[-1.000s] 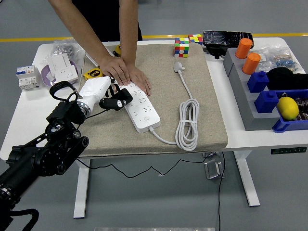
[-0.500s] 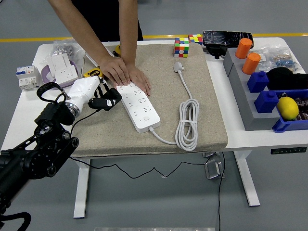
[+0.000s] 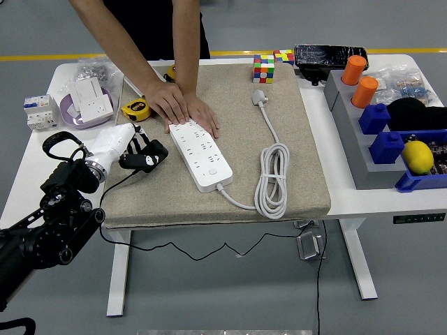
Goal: Pick up the plug,place it near the board,insert it into the board,press the button
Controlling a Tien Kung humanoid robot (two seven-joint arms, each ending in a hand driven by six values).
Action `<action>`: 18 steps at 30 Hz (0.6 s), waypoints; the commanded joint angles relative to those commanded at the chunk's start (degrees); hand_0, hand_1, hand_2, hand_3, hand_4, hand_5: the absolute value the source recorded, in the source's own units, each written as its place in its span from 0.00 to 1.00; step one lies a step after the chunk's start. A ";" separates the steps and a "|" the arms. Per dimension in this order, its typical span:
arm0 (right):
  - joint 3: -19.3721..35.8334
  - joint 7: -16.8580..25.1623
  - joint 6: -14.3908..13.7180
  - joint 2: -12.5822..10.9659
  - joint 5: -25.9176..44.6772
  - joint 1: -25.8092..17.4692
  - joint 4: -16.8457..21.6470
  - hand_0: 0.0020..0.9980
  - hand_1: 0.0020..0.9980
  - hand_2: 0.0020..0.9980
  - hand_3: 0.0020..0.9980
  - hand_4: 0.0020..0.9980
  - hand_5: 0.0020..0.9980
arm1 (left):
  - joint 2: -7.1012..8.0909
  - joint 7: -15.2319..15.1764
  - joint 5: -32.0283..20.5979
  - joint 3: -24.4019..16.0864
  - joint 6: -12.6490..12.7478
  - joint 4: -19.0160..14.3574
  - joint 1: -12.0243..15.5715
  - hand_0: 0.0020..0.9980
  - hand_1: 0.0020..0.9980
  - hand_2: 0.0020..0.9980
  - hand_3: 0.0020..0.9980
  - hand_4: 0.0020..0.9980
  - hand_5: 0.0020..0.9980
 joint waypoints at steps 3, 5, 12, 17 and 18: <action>0.01 -0.08 0.06 -0.05 -0.19 0.06 0.00 0.87 0.79 0.76 0.78 1.00 0.84 | -0.01 -0.76 -1.01 -0.33 -0.18 -0.06 -0.08 0.39 0.45 0.42 0.40 0.76 0.34; 0.02 -0.10 0.09 -0.05 -0.20 0.07 0.00 0.87 0.79 0.76 0.78 1.00 0.84 | 0.03 -1.07 -1.49 -0.40 -0.51 0.00 -0.10 0.39 0.45 0.42 0.40 0.76 0.34; 0.14 -0.05 0.08 -0.02 -0.11 0.05 -0.01 0.86 0.79 0.76 0.78 1.00 0.84 | 0.10 -1.64 -1.31 -0.65 -1.26 0.26 -0.03 0.48 0.65 0.56 0.53 0.93 0.40; 0.10 -0.02 0.07 0.00 -0.10 0.06 0.01 0.87 0.79 0.76 0.78 1.00 0.84 | 0.19 -1.68 -0.71 -0.97 -1.45 0.31 0.02 0.61 0.77 0.73 0.67 1.00 0.44; 0.08 -0.02 0.06 -0.01 -0.10 0.06 0.02 0.87 0.79 0.76 0.78 1.00 0.84 | 0.22 -1.71 -0.72 -1.00 -1.48 0.30 0.04 0.61 0.77 0.73 0.67 1.00 0.44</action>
